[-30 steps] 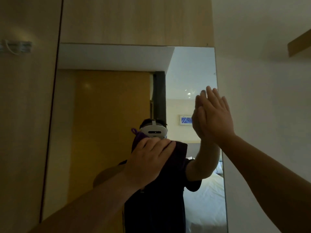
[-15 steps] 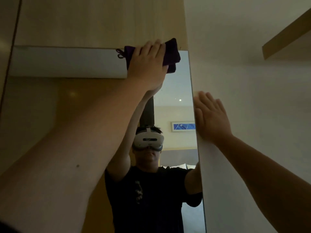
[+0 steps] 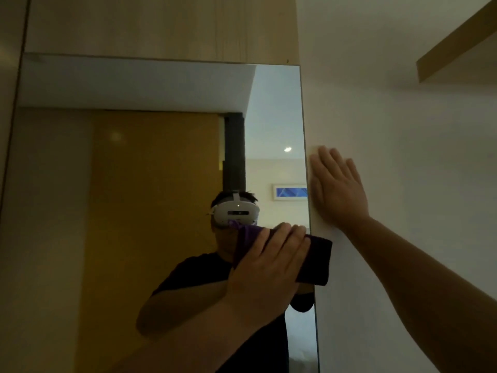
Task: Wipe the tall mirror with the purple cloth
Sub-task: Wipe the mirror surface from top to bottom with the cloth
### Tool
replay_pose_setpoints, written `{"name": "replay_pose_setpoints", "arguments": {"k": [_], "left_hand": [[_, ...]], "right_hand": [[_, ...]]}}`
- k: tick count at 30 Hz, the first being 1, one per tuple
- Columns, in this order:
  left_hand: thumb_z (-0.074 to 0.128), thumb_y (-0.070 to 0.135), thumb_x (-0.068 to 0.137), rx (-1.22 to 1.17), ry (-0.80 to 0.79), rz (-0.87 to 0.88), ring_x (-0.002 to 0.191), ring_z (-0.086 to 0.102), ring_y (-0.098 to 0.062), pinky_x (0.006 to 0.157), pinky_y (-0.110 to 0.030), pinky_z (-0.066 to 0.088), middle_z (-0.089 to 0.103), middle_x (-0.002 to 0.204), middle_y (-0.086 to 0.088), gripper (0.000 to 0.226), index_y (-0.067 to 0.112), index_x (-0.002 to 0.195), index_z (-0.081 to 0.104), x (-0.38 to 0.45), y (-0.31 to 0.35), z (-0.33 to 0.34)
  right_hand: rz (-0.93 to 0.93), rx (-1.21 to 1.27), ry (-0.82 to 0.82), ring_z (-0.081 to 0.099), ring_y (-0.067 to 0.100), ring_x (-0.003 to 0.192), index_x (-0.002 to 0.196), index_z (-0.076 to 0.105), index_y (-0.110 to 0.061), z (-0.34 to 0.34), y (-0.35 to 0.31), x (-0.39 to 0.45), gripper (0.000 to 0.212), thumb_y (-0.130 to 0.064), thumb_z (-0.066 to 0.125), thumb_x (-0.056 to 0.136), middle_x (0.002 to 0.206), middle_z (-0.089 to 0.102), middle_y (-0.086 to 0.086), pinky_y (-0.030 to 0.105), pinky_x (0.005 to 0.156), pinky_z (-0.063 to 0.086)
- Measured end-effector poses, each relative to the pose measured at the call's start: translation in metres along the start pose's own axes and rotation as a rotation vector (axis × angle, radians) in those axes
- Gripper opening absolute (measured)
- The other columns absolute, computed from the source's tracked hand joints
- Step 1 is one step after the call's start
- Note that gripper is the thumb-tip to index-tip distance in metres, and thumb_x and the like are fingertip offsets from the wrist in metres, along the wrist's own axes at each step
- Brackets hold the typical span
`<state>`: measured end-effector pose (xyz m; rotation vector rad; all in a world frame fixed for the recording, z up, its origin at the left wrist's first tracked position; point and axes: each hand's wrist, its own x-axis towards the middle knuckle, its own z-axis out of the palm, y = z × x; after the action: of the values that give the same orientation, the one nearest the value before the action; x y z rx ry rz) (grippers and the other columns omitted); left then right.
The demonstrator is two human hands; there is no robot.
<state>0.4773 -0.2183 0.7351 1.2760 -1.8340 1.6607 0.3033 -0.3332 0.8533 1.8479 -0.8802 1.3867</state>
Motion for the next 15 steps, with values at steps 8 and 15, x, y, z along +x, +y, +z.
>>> {"name": "replay_pose_setpoints", "arguments": {"k": [8, 15], "left_hand": [[0.063, 0.02, 0.088, -0.06, 0.193, -0.075, 0.113, 0.053, -0.026, 0.1, -0.044, 0.041, 0.058, 0.126, -0.006, 0.05, 0.014, 0.135, 0.048, 0.081, -0.074, -0.026], [0.038, 0.04, 0.102, 0.036, 0.088, -0.311, 0.146, 0.02, -0.029, 0.115, -0.048, 0.021, 0.025, 0.16, -0.007, 0.058, 0.015, 0.153, 0.025, 0.24, -0.168, -0.071]], "right_hand": [[0.073, -0.033, -0.058, -0.001, 0.024, 0.152, 0.156, 0.018, -0.028, -0.01, 0.028, -0.001, 0.059, -0.051, 0.011, 0.102, 0.165, 0.007, 0.006, 0.043, 0.121, -0.001], [0.054, -0.036, -0.012, -0.005, 0.021, 0.151, 0.156, 0.014, -0.028, -0.004, 0.032, -0.003, 0.057, -0.05, 0.013, 0.103, 0.165, 0.005, 0.006, 0.044, 0.122, -0.002]]}}
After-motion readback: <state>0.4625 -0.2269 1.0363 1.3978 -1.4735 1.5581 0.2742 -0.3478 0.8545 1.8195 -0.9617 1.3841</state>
